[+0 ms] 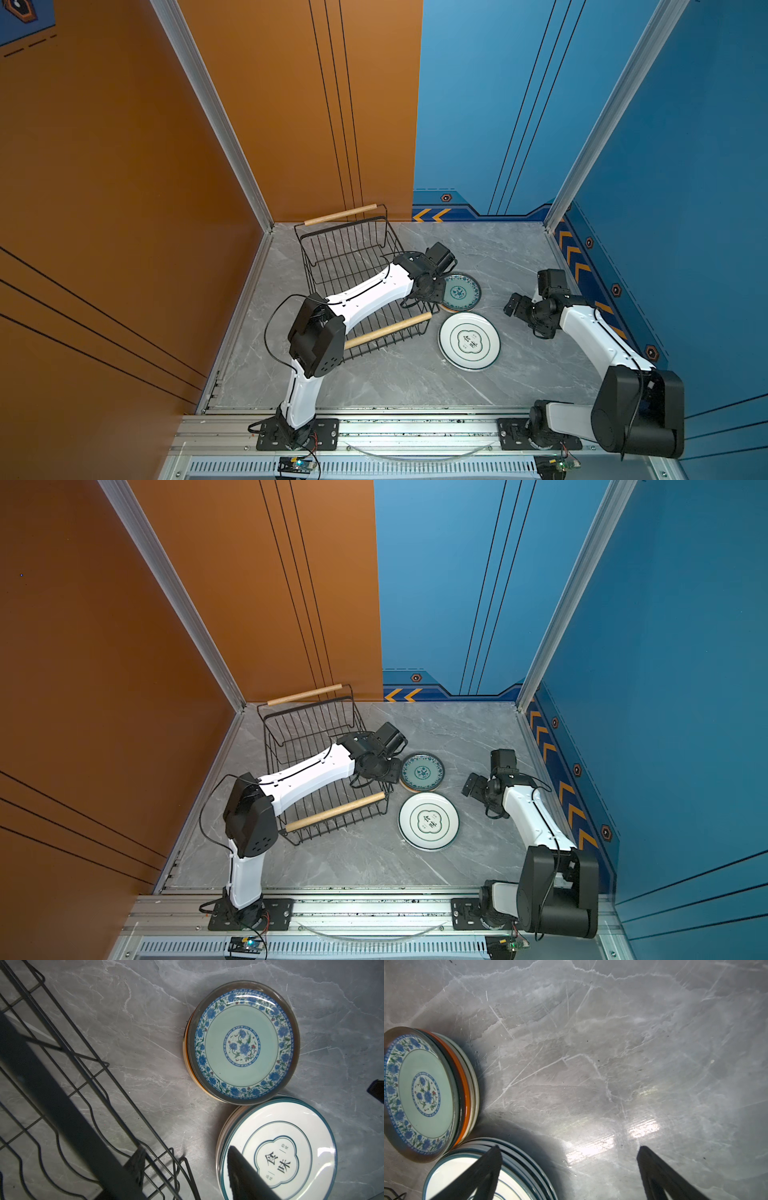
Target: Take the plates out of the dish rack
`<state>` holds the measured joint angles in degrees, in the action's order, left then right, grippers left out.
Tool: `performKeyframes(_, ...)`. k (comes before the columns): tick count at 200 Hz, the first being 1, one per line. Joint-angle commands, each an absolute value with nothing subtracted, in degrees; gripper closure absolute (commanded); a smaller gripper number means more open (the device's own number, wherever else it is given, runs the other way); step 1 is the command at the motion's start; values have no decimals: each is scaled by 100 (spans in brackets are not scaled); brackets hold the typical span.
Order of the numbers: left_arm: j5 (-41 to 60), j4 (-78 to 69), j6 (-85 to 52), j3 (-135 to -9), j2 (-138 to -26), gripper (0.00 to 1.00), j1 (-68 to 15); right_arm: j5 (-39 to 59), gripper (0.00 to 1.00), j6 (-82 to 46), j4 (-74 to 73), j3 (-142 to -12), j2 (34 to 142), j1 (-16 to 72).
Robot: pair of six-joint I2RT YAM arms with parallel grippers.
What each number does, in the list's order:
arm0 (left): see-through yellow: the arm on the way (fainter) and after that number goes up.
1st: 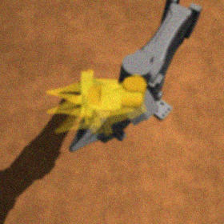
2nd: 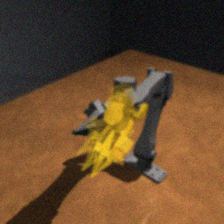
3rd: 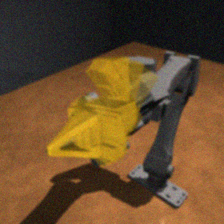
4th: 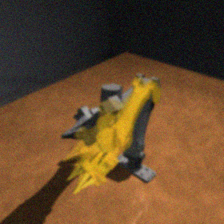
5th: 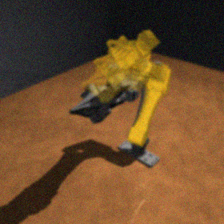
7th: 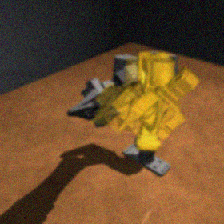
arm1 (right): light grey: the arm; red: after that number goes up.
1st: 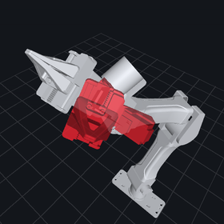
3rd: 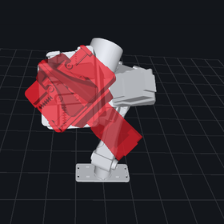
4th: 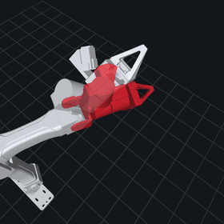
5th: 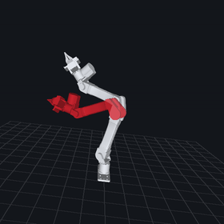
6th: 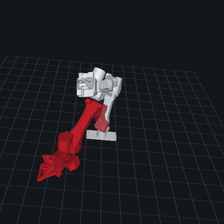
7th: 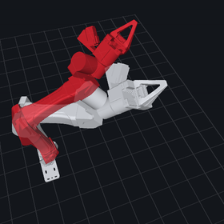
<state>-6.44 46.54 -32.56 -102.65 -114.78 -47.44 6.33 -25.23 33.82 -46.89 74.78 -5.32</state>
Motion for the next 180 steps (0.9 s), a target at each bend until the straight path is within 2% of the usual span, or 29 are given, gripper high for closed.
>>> performKeyframes(1, -668, 4825, -3202, -10259, -11441, 35, -4688, 777, 0, -2374, 3306, -4807, 7564, -571)
performKeyframes(112, -1246, 5272, -2388, -11166, -10920, 30, -4565, 1142, 0, -2346, 3224, -5276, 7409, -576)
performKeyframes(151, -1955, 5449, -2233, -10947, -10206, 30, -4393, 1158, 0, -2336, 3030, -5379, 7200, -576)
performKeyframes(180, -3089, 5430, -2012, -10671, -9455, 28, -4256, 1014, 0, -2455, 2562, -5363, 6866, -580)
